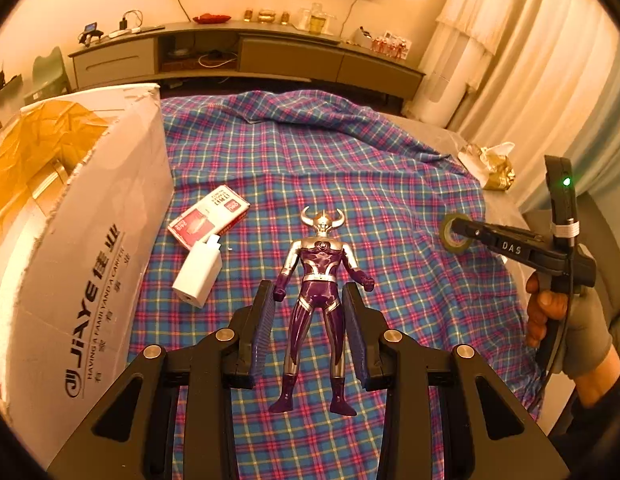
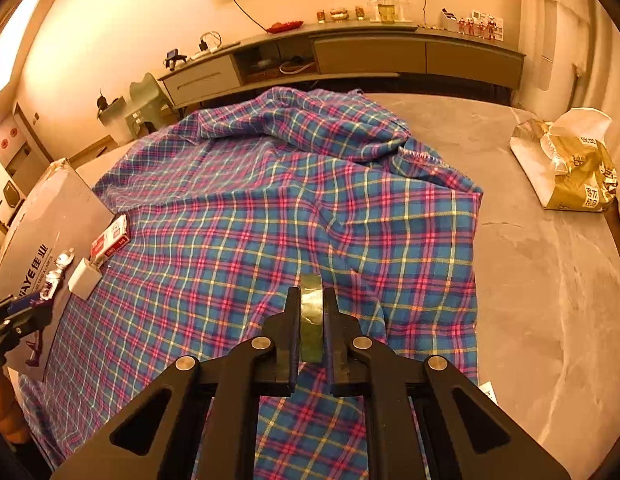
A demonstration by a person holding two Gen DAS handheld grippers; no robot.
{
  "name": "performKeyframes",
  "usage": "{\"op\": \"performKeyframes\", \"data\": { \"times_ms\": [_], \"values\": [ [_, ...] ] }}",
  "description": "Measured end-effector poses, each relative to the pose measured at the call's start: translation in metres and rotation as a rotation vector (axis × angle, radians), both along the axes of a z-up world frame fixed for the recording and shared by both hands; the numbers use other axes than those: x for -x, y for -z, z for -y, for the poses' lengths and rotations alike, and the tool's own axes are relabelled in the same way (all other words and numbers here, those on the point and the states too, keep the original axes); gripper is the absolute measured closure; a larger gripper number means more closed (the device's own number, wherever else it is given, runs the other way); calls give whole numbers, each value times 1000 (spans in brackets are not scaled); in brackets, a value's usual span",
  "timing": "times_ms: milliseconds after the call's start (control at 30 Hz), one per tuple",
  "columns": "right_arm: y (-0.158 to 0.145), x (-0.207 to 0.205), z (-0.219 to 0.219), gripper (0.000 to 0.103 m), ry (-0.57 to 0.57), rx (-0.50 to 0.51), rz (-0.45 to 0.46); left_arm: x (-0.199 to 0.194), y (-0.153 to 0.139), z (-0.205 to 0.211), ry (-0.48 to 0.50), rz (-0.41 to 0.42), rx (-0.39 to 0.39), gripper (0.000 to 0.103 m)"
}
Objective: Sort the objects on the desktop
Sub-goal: 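Carry the action figure and tape roll over the cardboard box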
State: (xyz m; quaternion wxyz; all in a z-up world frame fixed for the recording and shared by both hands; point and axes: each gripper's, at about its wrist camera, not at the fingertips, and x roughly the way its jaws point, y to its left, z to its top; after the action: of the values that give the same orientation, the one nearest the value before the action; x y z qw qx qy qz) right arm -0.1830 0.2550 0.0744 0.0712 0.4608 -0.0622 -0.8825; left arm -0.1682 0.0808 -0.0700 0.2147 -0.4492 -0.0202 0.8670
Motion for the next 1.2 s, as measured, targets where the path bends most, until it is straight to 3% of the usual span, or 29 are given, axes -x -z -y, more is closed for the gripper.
{"op": "performKeyframes", "data": {
  "times_ms": [567,1200],
  "values": [
    [-53,-34,34,93,-46,-11,-130,-14,-33,28,-14,-41,-60,68],
    [-101,-94,131,93,-135,43,-210,-41,-69,82,-31,-107,-111,68]
  ]
}}
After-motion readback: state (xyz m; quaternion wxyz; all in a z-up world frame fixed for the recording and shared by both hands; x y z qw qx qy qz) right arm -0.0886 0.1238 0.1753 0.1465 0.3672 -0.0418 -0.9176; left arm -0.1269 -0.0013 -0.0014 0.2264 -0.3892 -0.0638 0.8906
